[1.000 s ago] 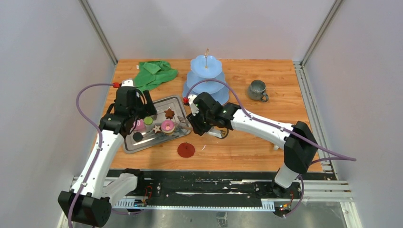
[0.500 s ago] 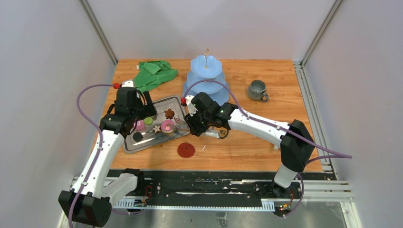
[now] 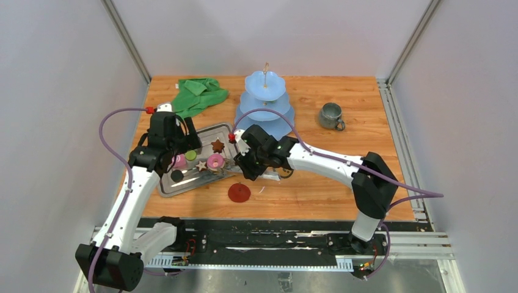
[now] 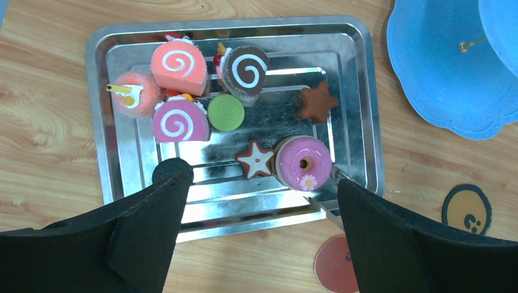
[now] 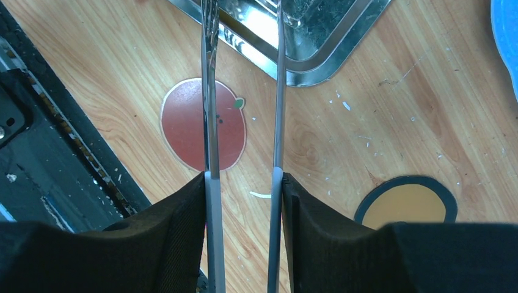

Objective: Serve the afternoon tea

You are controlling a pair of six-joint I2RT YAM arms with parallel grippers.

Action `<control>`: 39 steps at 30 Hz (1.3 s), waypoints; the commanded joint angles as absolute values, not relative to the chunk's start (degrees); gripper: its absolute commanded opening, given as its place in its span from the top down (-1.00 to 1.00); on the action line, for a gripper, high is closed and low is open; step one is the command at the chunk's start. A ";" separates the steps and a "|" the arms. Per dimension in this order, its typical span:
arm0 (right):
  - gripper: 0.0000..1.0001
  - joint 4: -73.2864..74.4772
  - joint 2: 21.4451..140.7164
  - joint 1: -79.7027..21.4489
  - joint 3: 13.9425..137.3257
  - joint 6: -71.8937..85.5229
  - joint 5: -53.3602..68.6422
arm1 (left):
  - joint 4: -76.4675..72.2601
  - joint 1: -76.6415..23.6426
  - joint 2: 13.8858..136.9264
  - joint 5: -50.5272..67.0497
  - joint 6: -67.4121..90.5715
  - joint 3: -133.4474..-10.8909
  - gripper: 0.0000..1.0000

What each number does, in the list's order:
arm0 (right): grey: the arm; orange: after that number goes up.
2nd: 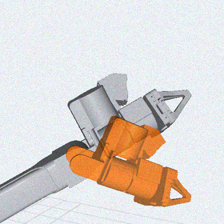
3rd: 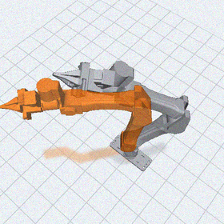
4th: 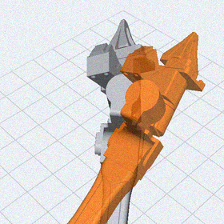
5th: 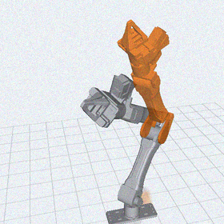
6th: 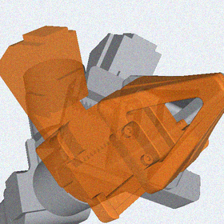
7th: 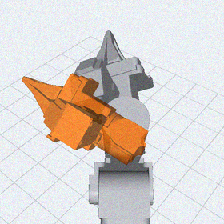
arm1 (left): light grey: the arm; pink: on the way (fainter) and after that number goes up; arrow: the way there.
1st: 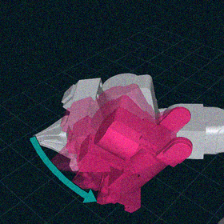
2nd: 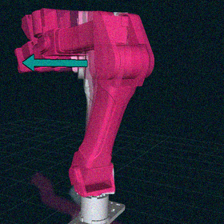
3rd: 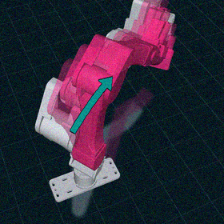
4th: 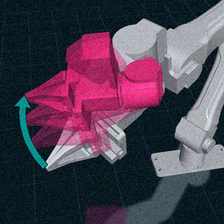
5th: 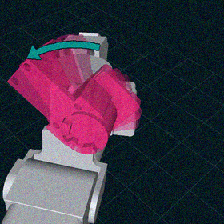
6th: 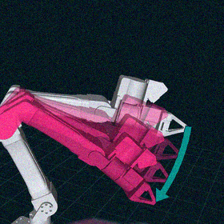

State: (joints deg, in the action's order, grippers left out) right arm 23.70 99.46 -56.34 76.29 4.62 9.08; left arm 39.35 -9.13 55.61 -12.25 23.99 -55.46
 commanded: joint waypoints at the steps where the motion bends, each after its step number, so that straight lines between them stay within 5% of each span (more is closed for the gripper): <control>1: 0.09 21.72 100.96 -57.38 76.91 3.56 7.62 | 38.66 -8.75 55.72 -12.88 23.23 -55.90 -0.93; 20: 0.02 19.35 103.80 -58.25 78.46 3.49 3.96 | 38.62 -8.70 55.96 -12.66 22.76 -56.23 -0.93; 34: 0.67 18.91 101.97 -58.49 77.25 3.10 3.10 | 38.66 -8.70 55.78 -12.57 22.83 -55.94 -0.93; 39: 0.44 19.31 100.86 -58.45 76.23 3.01 2.60 | 38.63 -8.70 55.76 -12.64 22.77 -55.77 -0.93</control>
